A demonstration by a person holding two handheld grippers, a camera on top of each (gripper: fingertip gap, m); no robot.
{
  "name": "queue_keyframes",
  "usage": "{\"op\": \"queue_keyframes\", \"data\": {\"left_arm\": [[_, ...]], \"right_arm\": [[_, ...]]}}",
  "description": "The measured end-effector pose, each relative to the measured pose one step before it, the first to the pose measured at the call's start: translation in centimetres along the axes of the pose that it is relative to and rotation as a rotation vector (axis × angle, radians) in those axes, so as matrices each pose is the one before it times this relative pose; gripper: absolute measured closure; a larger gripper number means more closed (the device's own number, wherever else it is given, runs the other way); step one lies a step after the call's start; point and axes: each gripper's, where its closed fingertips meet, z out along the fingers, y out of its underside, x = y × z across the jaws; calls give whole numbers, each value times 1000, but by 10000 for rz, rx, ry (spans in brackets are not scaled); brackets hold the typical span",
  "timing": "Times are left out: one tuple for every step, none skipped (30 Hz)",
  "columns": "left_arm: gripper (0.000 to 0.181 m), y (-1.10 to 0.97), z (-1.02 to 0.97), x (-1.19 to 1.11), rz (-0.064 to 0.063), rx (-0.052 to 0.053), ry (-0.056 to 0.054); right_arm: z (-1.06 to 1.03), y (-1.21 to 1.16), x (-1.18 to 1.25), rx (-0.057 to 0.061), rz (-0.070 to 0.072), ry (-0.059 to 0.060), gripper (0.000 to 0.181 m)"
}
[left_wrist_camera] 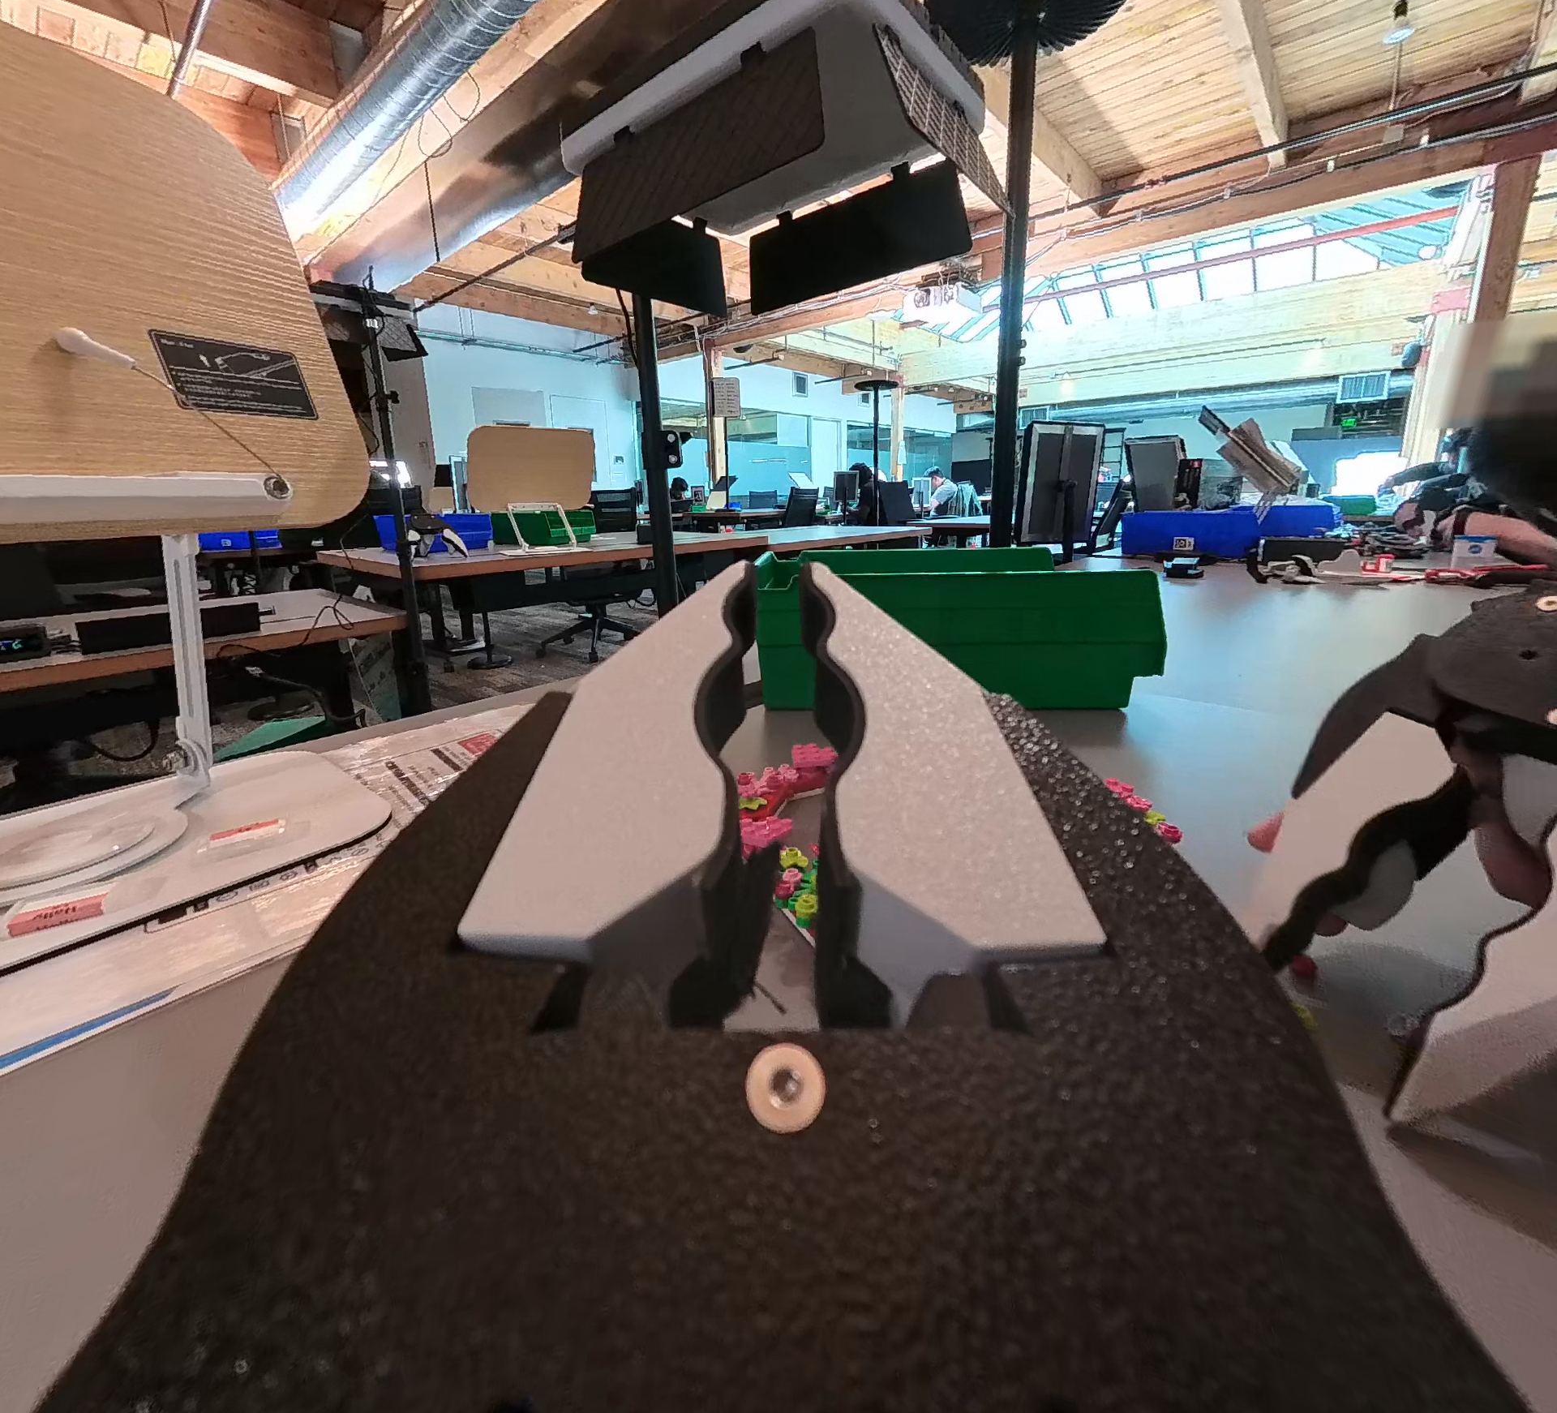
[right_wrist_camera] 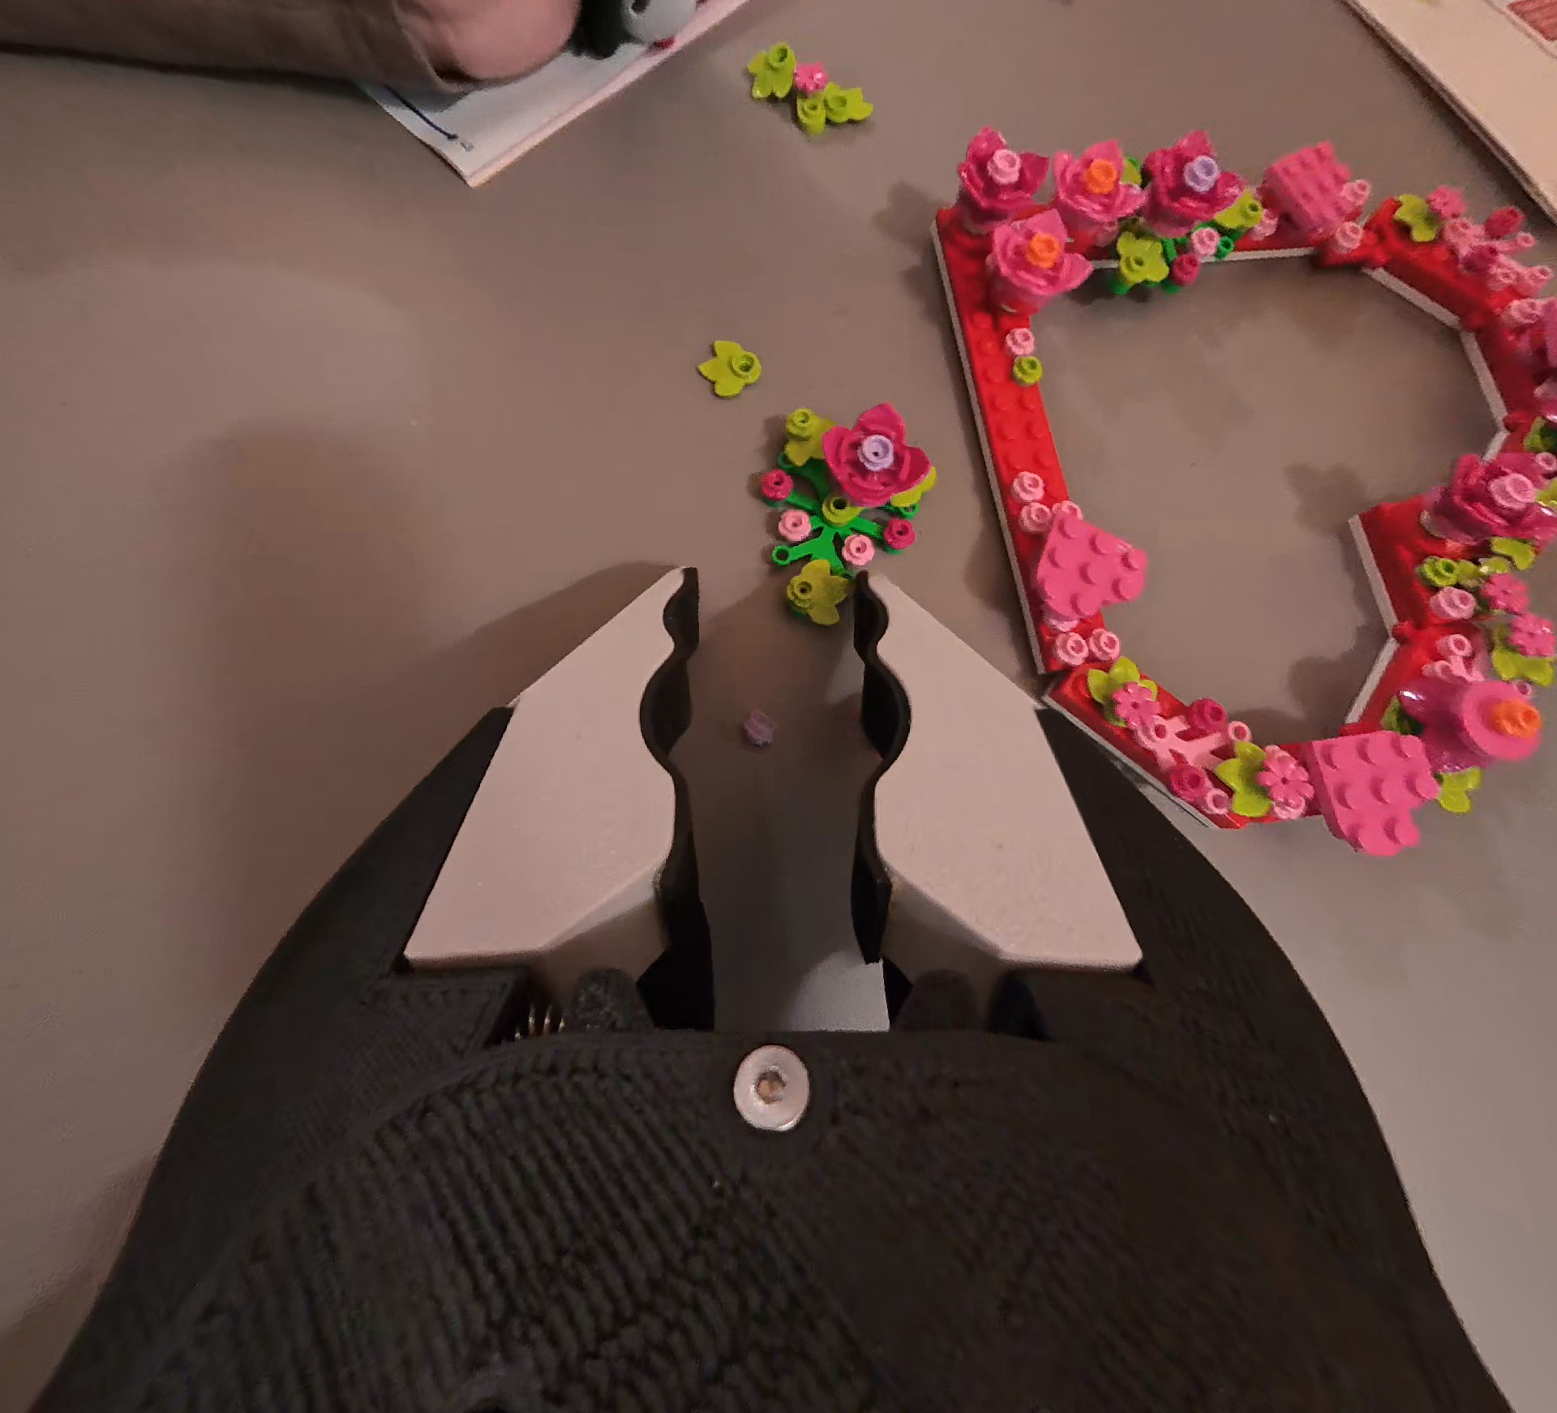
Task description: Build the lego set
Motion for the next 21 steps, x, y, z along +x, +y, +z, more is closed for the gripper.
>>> {"op": "queue_keyframes", "data": {"left_arm": [[174,3,-2,-1,0,-2,-1],[174,-8,-6,-10,2,4,-3],[174,1,4,22,2,0,7],[174,12,4,8,4,-6,4],[174,11,4,15,4,-6,9],[175,9,5,14,3,-4,8],[175,3,-2,9,-1,-2,6],[175,-1,0,-1,-3,1,-2],[175,2,4,-9,-1,0,-1],[175,6,7,17,-2,-2,7],[175,-9,8,13,4,0,2],[175,2,3,11,10,-1,3],[175,4,2,20,5,-2,7],[175,-3,-4,16,1,1,6],[175,-2,1,-2,0,1,-1],[175,7,-3,8,-3,2,4],[175,-7,3,5,-1,-1,4],[175,0,0,-1,0,0,-1],[175,4,-1,2,-3,4,0],[175,-3,-8,-9,-3,0,-5],[175,-2,6,-7,-3,3,-1]], "right_arm": [[70,-144,-381,24,-62,-162,146],[106,-174,-500,53,-97,-235,146],[124,-231,-754,98,-131,-378,146],[121,-304,-931,146,-145,-486,146],[58,-383,-989,207,-106,-524,147],[-52,-469,-782,246,-37,-432,150],[-178,-547,-256,309,-10,-137,151],[-295,-548,197,322,4,122,151],[-349,-461,496,288,26,266,151],[-308,-335,783,237,52,417,151],[-198,-212,826,179,37,446,149],[-44,-132,667,134,0,358,145],[76,-8,324,36,-2,163,141],[186,115,48,-59,-11,9,137],[260,184,-31,-107,-42,-17,134],[277,229,-146,-149,-94,-64,132],[261,259,-259,-170,-128,-112,131],[229,268,-264,-178,-135,-119,131],[172,265,-151,-154,-147,-48,131],[57,290,-117,-169,-156,-36,133],[-16,319,-73,-169,-119,-17,136]]}}
